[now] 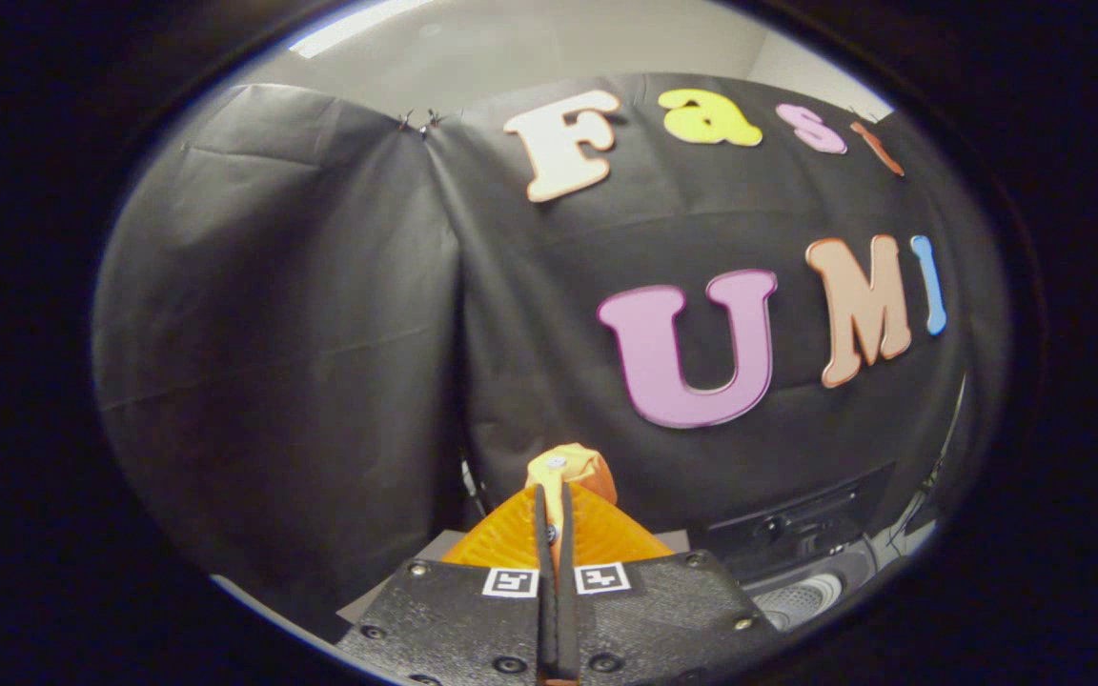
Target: Put the clothes into the washing machine and then close the washing machine lid.
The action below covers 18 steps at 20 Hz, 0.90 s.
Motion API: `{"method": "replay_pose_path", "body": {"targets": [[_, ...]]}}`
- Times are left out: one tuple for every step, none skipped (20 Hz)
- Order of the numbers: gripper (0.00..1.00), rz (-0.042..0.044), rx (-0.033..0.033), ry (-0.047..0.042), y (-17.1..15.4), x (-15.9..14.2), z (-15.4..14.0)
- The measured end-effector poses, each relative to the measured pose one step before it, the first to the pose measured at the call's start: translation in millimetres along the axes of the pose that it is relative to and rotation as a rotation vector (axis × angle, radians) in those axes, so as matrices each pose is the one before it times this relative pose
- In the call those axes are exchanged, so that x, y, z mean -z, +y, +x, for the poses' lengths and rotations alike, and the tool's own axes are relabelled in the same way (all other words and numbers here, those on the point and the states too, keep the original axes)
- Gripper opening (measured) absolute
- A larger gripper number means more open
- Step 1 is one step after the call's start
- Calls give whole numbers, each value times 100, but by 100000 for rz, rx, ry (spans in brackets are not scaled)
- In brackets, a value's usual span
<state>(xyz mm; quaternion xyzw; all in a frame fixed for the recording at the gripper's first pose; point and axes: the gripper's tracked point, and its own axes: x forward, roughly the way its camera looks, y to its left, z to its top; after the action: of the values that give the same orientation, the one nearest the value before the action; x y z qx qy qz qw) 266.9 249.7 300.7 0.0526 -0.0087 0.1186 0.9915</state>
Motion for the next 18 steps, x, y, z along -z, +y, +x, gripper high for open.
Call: {"method": "replay_pose_path", "body": {"targets": [[0,-2579,2155,-2539,-1344,-804,-309],[0,-2956,1952,-2213,-1263,-368,-240],[0,-3231,2376,-2163,-1396,-435,-206],[0,-2693,2106,-1565,-1245,-286,-276],[0,-2127,1925,-1357,-1250,-161,-114],[0,-1728,1884,-1053,-1019,-160,-191],[0,-1043,1285,-1051,-934,-180,-64],[0,-642,997,253,-1006,172,-21],[0,-686,1482,124,-1036,385,59],[0,-886,1081,276,-989,384,60],[0,-929,1201,658,-1065,691,66],[0,-1086,1258,744,-993,737,117],[0,-1694,1661,990,-1011,816,98],[0,-1811,1301,1420,-955,1010,193],[0,-1494,709,1195,-805,1419,227],[0,-942,66,793,-509,1142,152],[0,-861,695,1460,-571,1310,160],[0,-773,1068,1442,-806,1649,246]]}}
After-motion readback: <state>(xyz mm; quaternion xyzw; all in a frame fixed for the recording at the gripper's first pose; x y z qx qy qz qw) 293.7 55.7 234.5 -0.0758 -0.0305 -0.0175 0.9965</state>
